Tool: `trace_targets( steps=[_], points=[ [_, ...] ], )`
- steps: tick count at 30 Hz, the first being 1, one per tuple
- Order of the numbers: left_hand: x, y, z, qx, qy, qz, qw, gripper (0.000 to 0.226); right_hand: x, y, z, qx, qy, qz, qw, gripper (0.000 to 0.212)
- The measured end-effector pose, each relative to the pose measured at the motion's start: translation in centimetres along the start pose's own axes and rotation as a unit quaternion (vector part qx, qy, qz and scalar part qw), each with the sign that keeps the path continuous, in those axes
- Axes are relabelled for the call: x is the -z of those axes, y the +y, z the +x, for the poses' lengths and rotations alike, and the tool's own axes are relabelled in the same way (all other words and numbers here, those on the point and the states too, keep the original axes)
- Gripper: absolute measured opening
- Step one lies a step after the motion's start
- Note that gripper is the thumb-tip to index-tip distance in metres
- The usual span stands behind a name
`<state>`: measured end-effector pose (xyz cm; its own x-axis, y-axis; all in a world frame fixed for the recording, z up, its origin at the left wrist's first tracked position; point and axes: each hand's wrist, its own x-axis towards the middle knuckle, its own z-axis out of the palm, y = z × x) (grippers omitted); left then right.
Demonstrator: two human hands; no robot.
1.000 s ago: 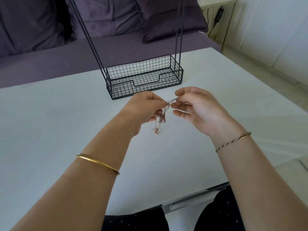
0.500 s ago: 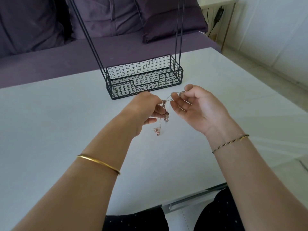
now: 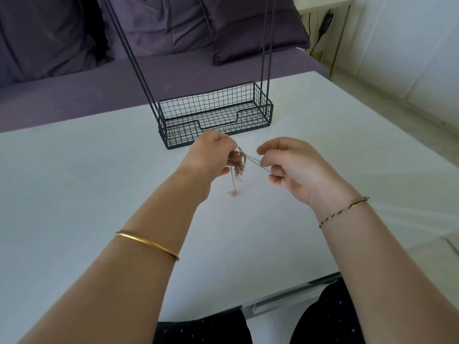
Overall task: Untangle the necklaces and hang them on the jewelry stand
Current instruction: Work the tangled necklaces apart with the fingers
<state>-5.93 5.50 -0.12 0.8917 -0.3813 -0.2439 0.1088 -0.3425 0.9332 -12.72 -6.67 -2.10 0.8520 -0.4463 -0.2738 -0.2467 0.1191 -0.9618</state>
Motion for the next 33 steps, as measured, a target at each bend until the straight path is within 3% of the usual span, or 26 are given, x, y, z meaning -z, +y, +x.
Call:
trace_targets(
  steps=[8,16,20,28,33],
  points=[
    [-0.09,-0.02,-0.07,0.001,-0.006,0.018,1.000,0.013,-0.13,0.43,0.07,0.045,0.010,-0.089,0.995,0.012],
    [-0.11,-0.26,-0.18,-0.003,-0.028,0.027,0.999,0.015,-0.16,0.29,0.27,0.055,0.072,-0.045,0.995,0.016],
    [-0.05,-0.58,-0.03,0.003,-0.031,0.027,0.999,0.012,-0.02,0.15,0.30,0.052,0.097,0.006,0.994,0.016],
    [-0.11,-0.75,0.10,-0.001,-0.026,0.027,0.999,0.014,0.11,-0.38,0.24,-0.005,0.097,0.248,0.964,0.019],
    [-0.03,-0.73,0.07,-0.008,-0.018,0.049,0.999,0.014,0.28,-0.37,0.57,-0.039,0.109,0.256,0.960,0.018]
  ],
)
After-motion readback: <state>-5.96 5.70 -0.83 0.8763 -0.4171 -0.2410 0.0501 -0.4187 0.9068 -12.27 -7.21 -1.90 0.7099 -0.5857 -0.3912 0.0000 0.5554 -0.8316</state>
